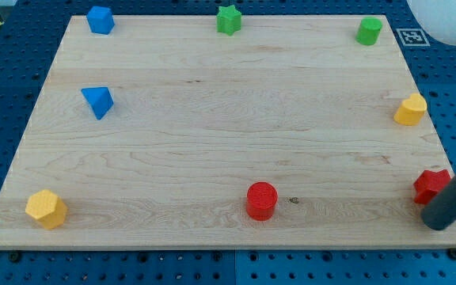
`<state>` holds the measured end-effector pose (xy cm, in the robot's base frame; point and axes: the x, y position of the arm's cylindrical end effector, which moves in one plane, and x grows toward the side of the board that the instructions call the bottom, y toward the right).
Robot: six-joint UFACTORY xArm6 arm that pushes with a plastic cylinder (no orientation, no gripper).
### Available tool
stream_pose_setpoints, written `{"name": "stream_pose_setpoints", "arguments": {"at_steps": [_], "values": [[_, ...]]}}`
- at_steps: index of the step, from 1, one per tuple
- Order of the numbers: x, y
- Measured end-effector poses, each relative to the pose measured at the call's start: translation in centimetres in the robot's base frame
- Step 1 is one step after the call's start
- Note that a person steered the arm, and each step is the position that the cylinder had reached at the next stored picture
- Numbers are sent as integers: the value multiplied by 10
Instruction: Push the red star parallel to the yellow heart
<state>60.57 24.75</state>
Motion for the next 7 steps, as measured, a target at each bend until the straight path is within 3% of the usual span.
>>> {"name": "stream_pose_setpoints", "arguments": {"at_steps": [1,3,7], "values": [[12,24],[-18,31],[-76,-7]]}}
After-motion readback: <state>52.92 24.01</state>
